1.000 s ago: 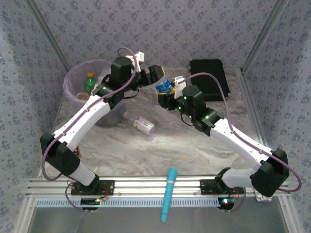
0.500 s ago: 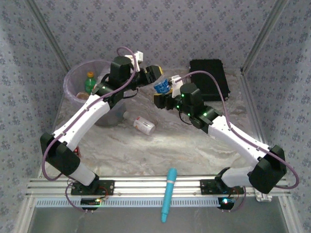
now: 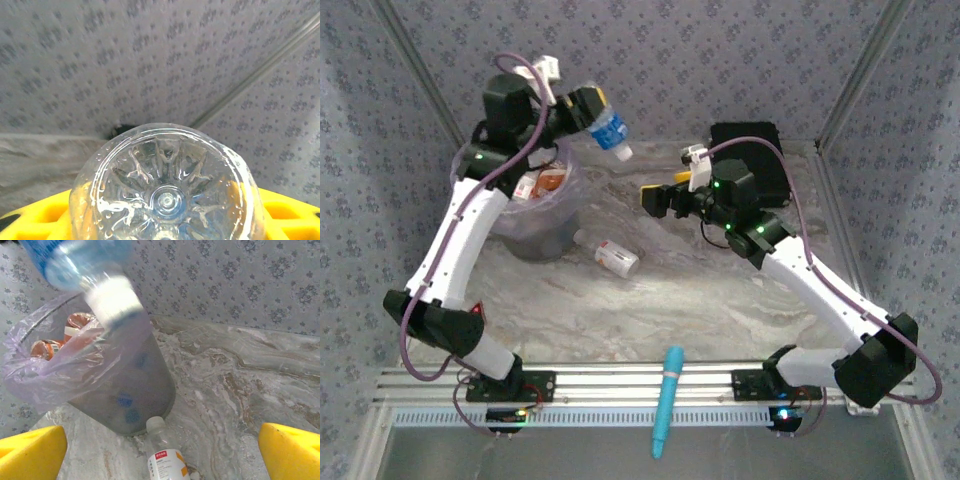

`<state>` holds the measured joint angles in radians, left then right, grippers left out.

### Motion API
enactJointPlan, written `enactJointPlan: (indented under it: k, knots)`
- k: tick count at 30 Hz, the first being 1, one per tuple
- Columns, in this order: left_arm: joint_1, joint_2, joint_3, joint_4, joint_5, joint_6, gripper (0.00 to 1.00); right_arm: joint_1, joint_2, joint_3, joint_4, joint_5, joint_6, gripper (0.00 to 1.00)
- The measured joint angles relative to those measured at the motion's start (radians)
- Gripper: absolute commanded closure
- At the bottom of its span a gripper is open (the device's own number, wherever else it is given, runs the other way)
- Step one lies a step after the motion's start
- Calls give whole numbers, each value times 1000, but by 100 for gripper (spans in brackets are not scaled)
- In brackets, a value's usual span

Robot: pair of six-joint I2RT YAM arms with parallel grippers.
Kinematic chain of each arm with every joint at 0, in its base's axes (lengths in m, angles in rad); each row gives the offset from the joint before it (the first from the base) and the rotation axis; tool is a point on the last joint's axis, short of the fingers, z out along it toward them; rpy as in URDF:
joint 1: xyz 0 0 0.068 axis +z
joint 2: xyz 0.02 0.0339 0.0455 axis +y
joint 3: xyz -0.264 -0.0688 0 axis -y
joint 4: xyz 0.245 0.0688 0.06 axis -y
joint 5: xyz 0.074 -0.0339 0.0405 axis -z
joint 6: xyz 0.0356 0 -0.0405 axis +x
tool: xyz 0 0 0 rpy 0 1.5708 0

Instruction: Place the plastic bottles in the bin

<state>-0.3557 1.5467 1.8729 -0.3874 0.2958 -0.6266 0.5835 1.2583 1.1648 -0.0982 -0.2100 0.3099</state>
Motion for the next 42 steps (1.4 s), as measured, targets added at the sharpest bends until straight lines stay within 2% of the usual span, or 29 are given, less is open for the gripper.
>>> enactJointPlan:
  k: [5,10,18,30,42]
  knots:
    - [119,-2,86,-105,-33,121,68,-10,1,-43,-29,-8,2,0]
    - [232,-37,97,-200,-158,269,77,-14,1,-70,-62,-16,2,1]
    - [395,-189,-98,-151,-312,375,89,-14,15,-84,-93,-23,1,2]
    - [413,-96,-247,-79,-372,518,90,-14,21,-89,-112,-34,-3,3]
    - [412,-14,-282,-117,-320,612,88,-14,48,-89,-113,-47,-4,4]
